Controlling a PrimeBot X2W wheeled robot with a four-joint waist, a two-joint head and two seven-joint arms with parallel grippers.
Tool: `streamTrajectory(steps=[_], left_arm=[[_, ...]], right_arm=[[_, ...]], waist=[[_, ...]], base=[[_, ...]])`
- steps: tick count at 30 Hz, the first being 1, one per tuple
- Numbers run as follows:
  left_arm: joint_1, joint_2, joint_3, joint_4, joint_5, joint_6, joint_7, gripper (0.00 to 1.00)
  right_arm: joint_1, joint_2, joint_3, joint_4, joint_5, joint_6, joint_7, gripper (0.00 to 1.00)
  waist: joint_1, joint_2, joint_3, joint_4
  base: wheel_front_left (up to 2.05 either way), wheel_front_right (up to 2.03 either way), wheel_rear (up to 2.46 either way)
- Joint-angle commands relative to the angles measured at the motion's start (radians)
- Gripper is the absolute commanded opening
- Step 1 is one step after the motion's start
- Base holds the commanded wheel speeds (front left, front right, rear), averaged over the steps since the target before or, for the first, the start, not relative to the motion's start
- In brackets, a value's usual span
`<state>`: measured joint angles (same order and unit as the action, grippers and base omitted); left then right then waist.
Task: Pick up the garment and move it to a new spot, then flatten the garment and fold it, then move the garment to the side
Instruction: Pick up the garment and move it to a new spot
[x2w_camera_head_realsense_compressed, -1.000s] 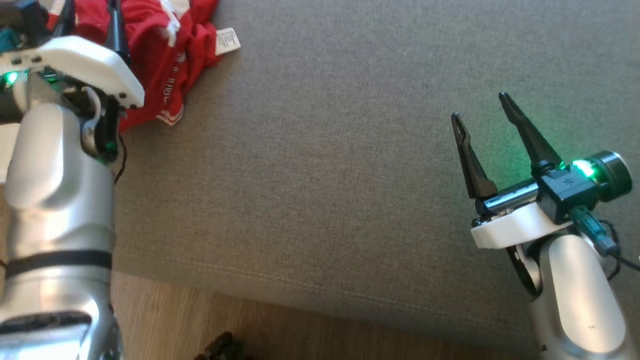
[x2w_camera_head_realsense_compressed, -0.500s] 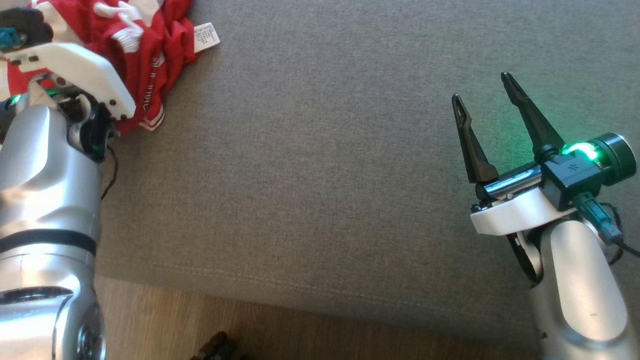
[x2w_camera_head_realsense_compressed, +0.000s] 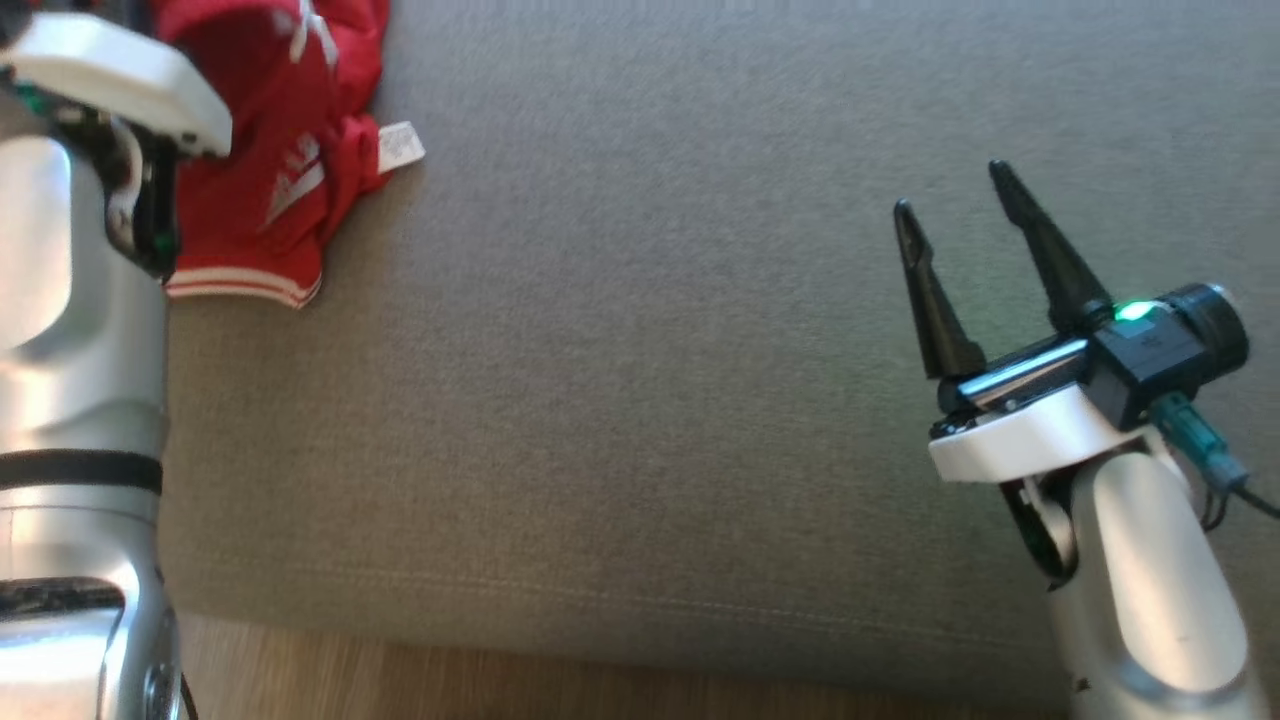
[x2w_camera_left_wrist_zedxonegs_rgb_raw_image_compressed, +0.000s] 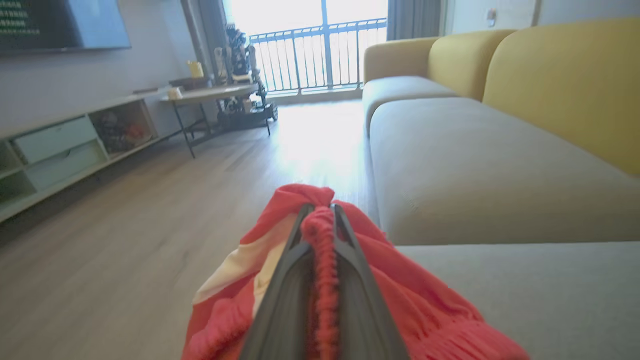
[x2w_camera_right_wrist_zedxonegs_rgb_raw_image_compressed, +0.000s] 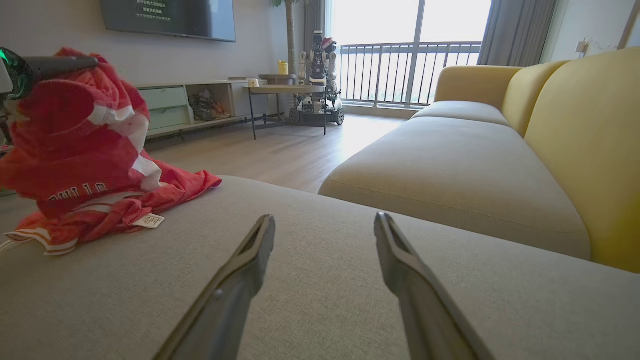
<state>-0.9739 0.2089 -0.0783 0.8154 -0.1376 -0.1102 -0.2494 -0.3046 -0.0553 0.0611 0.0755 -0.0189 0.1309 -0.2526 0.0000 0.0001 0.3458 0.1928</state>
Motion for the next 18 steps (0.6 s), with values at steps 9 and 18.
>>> streamTrajectory(steps=[9,18], left_arm=[[-0.007,0.045,-0.074,-0.316,-0.019,-0.018,-0.001,0.0],[-0.001,0.057,-0.168,-0.495,-0.071,-0.02,0.073,0.0]], right_arm=[[0.012,0.005,0.033,-0.079,0.062,0.0,-0.009,1.0],[-0.009,0.005,-0.021,-0.152,0.125,0.0,-0.009,1.0]], waist=[[0.0,-0.0001,-0.079,-0.193],[0.0,-0.0001,-0.07,-0.414]], base=[[0.0,0.0,0.0],[0.0,0.0,0.0]])
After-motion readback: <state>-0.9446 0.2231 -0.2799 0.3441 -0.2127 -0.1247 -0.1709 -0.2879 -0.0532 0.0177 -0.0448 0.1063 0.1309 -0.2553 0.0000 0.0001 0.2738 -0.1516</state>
